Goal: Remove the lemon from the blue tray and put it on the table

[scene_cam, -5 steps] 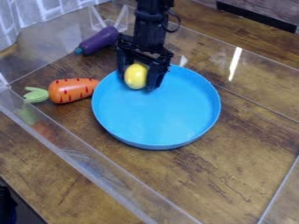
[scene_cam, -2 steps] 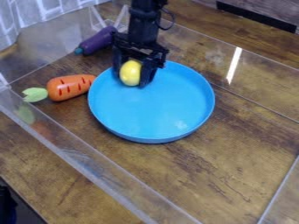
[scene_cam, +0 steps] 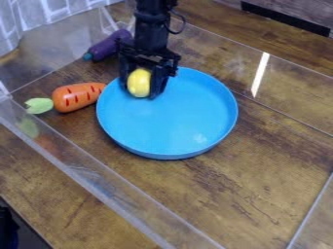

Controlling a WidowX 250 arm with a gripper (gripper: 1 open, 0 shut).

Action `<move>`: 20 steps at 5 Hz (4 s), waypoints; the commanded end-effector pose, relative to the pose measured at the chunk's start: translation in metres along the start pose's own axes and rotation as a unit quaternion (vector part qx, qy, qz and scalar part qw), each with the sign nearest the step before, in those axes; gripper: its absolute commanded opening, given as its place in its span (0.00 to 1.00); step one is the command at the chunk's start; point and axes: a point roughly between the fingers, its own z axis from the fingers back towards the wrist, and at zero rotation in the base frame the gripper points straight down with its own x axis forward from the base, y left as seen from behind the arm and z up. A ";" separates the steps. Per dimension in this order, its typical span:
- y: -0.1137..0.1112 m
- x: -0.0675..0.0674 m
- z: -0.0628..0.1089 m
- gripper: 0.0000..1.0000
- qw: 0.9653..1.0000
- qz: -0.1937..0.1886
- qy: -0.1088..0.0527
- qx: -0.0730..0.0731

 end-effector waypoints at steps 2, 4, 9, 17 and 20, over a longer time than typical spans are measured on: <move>0.016 -0.006 0.047 0.00 0.998 0.006 -0.055 0.001; -0.013 -0.021 0.065 0.00 0.997 0.021 -0.073 0.000; -0.120 -0.119 0.093 0.00 0.997 -0.035 -0.069 0.012; -0.128 -0.098 -0.002 1.00 0.993 -0.109 -0.037 -0.015; -0.120 -0.106 0.024 1.00 0.990 -0.134 -0.035 0.004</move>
